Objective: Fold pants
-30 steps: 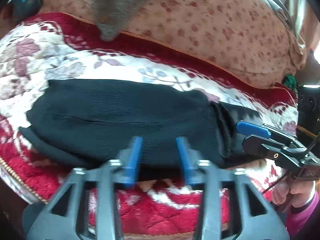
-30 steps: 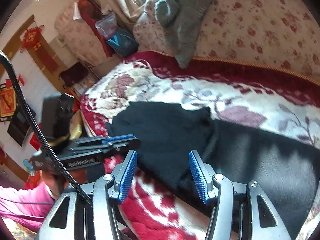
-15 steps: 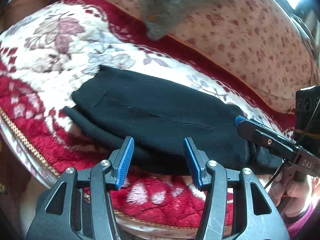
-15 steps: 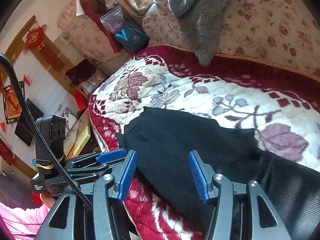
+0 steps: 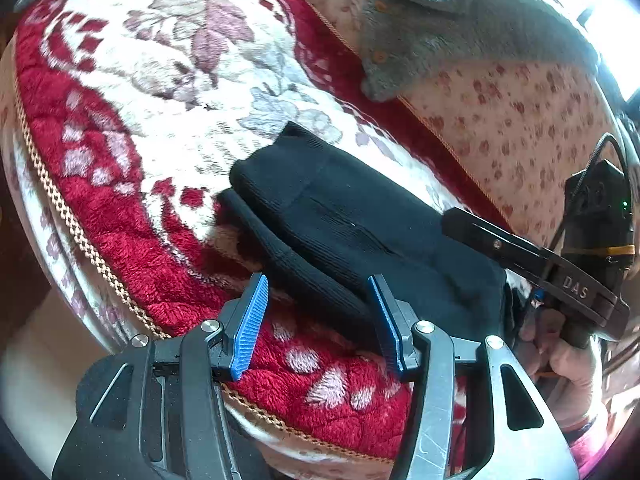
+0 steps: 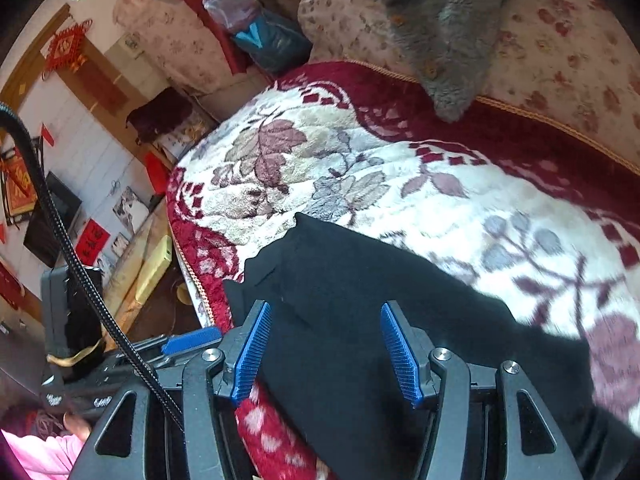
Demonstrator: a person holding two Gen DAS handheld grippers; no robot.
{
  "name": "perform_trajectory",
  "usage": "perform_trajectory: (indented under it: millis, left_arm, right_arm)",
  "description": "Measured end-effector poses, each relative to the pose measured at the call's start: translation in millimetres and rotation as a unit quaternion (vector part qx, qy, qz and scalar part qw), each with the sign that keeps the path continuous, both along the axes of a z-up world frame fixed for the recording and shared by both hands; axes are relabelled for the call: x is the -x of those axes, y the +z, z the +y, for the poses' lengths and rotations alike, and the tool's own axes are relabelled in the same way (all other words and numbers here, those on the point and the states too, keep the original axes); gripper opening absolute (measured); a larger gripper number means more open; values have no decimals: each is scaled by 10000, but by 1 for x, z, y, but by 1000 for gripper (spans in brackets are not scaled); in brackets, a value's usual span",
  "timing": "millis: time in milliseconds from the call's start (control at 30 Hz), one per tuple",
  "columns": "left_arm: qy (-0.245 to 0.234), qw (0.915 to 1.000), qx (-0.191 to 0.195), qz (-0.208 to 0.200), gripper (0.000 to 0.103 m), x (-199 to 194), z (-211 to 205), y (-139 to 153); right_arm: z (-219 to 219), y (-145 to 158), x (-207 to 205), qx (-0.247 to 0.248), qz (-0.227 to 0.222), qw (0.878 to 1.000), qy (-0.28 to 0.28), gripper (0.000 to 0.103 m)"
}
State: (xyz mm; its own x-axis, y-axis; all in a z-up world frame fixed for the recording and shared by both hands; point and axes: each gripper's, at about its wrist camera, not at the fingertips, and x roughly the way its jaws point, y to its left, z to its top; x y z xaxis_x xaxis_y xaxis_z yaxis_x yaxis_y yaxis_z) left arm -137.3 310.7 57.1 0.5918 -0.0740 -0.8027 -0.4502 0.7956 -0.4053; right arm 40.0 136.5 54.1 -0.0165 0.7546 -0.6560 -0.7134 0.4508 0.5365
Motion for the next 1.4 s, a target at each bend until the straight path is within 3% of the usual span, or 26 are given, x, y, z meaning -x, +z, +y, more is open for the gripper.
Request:
perform_trajectory:
  millis: [567,700,1033,1400]
  left_arm:
    - [470,9988,-31,118,50,-2,14,-15]
    - [586,9979,287,-14,56,4,19,-18]
    - [805,9939,746,-121,56,-5,29,-28]
    - [888,9920,899,-58,58,-19,30,-44]
  right_arm:
    - [46,-6,-4,208,-38,9994,274,56]
    - [62,-4,-9,281,-163,9985,450,56]
    - [110,-9,-18,561,-458,9922,1016,56]
    - [170,-28,-26,1072,-846,9785,1547,56]
